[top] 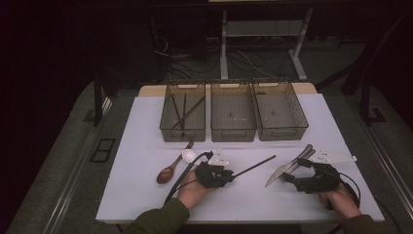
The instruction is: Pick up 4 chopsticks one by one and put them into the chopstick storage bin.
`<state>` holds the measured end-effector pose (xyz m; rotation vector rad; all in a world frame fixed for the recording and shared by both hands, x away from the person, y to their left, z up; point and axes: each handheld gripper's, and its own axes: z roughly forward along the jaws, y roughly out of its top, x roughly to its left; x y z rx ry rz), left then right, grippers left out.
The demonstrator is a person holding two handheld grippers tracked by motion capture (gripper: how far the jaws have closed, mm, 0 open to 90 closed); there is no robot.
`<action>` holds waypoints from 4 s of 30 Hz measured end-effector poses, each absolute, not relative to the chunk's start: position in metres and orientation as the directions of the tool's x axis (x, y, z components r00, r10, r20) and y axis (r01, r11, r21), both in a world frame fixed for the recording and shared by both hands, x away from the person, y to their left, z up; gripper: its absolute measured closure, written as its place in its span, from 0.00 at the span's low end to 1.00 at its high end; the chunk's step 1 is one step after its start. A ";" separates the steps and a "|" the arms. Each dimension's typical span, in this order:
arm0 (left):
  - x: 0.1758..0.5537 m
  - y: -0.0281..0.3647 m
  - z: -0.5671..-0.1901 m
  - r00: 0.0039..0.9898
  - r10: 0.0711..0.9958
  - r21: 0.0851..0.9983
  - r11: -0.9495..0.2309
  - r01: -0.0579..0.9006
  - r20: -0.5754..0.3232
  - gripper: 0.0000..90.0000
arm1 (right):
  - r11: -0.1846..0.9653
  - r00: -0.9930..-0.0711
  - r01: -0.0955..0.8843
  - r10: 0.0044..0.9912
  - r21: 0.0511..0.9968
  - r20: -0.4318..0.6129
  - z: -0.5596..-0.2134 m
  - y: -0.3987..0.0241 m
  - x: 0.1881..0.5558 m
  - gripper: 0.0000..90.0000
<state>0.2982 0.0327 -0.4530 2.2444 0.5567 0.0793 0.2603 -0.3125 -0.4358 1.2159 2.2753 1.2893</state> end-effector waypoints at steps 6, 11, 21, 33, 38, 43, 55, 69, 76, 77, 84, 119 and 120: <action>0.297 0.032 -0.454 0.893 0.436 0.735 -0.568 0.371 -0.114 0.91 | 0.257 -0.618 0.540 0.768 0.801 0.170 -0.436 -0.312 0.260 0.17; 0.296 0.032 -0.454 0.891 0.441 0.731 -0.571 0.374 -0.111 0.94 | 0.258 -0.619 0.539 0.767 0.802 0.169 -0.436 -0.312 0.260 0.17; 0.296 0.032 -0.453 0.880 0.459 0.724 -0.567 0.393 -0.118 0.94 | 0.261 -0.633 0.526 0.756 0.810 0.168 -0.437 -0.310 0.259 0.17; 0.296 0.032 -0.454 0.869 0.469 0.726 -0.543 0.422 -0.154 0.95 | 0.257 -0.638 0.517 0.751 0.817 0.167 -0.437 -0.310 0.259 0.17; 0.296 0.032 -0.451 0.880 0.450 0.729 -0.551 0.407 -0.151 0.95 | 0.260 -0.640 0.520 0.749 0.814 0.169 -0.437 -0.309 0.259 0.17; 0.298 0.038 -0.444 0.879 0.450 0.746 -0.529 0.404 -0.157 0.95 | 0.257 -0.640 0.519 0.750 0.815 0.170 -0.437 -0.309 0.259 0.17; 0.301 0.054 -0.425 0.895 0.420 0.794 -0.486 0.364 -0.153 0.95 | 0.256 -0.639 0.520 0.749 0.815 0.173 -0.436 -0.310 0.259 0.17; 0.309 0.080 -0.403 0.891 0.433 0.832 -0.439 0.339 -0.135 0.95 | 0.258 -0.641 0.518 0.748 0.816 0.171 -0.436 -0.310 0.259 0.17; 0.315 0.098 -0.394 0.874 0.468 0.850 -0.400 0.344 -0.133 0.95 | 0.257 -0.641 0.518 0.749 0.816 0.171 -0.436 -0.311 0.259 0.17; 0.316 0.101 -0.393 0.871 0.474 0.851 -0.396 0.344 -0.132 0.95 | 0.257 -0.641 0.518 0.749 0.816 0.171 -0.436 -0.311 0.259 0.17; 0.320 0.118 -0.387 0.847 0.513 0.865 -0.355 0.355 -0.137 0.95 | 0.257 -0.641 0.517 0.749 0.817 0.170 -0.436 -0.311 0.259 0.17; 0.351 0.189 -0.373 0.704 0.697 0.899 -0.213 0.383 -0.135 0.95 | 0.260 -0.639 0.519 0.750 0.814 0.168 -0.437 -0.310 0.260 0.17; 0.353 0.191 -0.373 0.700 0.701 0.899 -0.213 0.383 -0.132 0.95 | 0.260 -0.639 0.520 0.751 0.814 0.168 -0.437 -0.310 0.260 0.17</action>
